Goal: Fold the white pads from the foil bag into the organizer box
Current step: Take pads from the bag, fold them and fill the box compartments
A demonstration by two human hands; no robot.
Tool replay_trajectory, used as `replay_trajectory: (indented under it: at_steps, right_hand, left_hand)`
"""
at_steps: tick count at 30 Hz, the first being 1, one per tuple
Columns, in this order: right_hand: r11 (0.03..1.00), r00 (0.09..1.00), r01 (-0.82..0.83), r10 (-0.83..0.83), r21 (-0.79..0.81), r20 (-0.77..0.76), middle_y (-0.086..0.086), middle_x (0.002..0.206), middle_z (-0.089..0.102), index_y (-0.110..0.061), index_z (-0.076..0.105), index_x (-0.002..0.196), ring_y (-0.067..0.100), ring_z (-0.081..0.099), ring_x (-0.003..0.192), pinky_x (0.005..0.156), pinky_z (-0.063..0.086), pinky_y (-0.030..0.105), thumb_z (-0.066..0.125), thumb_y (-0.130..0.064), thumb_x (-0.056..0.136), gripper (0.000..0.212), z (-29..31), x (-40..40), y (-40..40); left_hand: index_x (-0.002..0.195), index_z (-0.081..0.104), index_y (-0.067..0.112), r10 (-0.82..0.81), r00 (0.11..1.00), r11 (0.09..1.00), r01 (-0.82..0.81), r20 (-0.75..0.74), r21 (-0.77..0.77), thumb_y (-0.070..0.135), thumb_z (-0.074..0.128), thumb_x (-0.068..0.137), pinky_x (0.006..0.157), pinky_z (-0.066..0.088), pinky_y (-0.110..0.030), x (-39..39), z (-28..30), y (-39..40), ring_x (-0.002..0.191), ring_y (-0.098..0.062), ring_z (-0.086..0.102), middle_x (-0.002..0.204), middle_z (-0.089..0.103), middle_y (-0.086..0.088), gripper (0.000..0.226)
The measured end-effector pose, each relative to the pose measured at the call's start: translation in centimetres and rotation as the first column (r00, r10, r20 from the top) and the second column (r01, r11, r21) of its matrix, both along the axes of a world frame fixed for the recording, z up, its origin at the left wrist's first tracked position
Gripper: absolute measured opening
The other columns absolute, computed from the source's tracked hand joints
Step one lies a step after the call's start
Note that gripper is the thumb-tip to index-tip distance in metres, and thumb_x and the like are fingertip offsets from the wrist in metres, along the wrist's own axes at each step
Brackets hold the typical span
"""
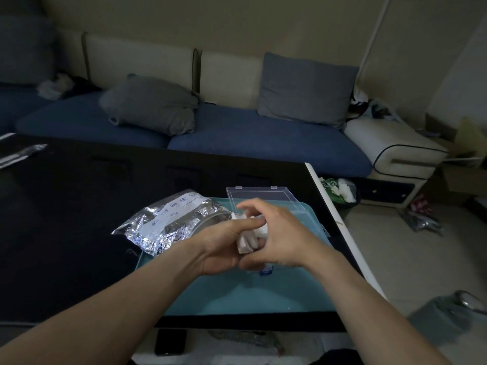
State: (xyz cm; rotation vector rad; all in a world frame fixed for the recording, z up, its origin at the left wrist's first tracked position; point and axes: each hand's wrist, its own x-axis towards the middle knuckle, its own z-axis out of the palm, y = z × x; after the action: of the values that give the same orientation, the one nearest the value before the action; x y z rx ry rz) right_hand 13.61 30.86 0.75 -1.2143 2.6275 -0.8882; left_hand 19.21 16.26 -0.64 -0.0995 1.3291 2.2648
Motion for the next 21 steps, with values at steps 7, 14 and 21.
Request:
replay_trajectory:
  at_steps: [7,14,21]
  right_hand:
    - [0.995,0.997,-0.019,0.026,-0.100,0.075,-0.019,0.135,0.056,-0.039,0.043,0.140,0.002,0.055,0.119,0.098,0.052,0.031,0.097,-0.037,0.055,0.101,-0.1,0.3,0.0]
    - [0.985,0.983,-0.031,0.061,-0.172,0.176,-0.017,0.135,0.059,-0.040,0.030,0.152,-0.004,0.055,0.123,0.103,0.047,0.021,0.096,-0.021,0.061,0.114,0.0,0.5,0.2]
    - [0.965,0.910,0.077,0.035,-0.251,0.413,-0.003,0.134,0.060,-0.028,0.056,0.134,0.007,0.053,0.127,0.099,0.049,0.025,0.067,-0.009,0.074,0.064,0.3,-0.9,2.0]
  left_hand:
    - [0.095,0.066,0.010,0.172,0.985,0.985,-0.172,-0.009,0.006,0.025,0.068,0.079,0.063,0.059,-0.032,0.0,-0.6,0.7,0.067,-0.017,0.067,0.080,0.067,-0.007,0.022]
    - [0.072,0.073,0.019,0.243,0.969,0.969,-0.245,-0.038,-0.039,0.014,0.073,0.079,0.056,0.034,-0.022,-0.9,-1.2,0.5,0.053,-0.008,0.042,0.064,0.049,0.003,0.009]
    - [0.105,0.064,0.011,-0.057,0.998,0.994,0.056,0.000,-0.097,-0.008,0.052,0.079,0.047,0.029,-0.018,-1.0,-0.8,-0.9,0.052,-0.009,0.035,0.077,0.047,-0.003,0.035]
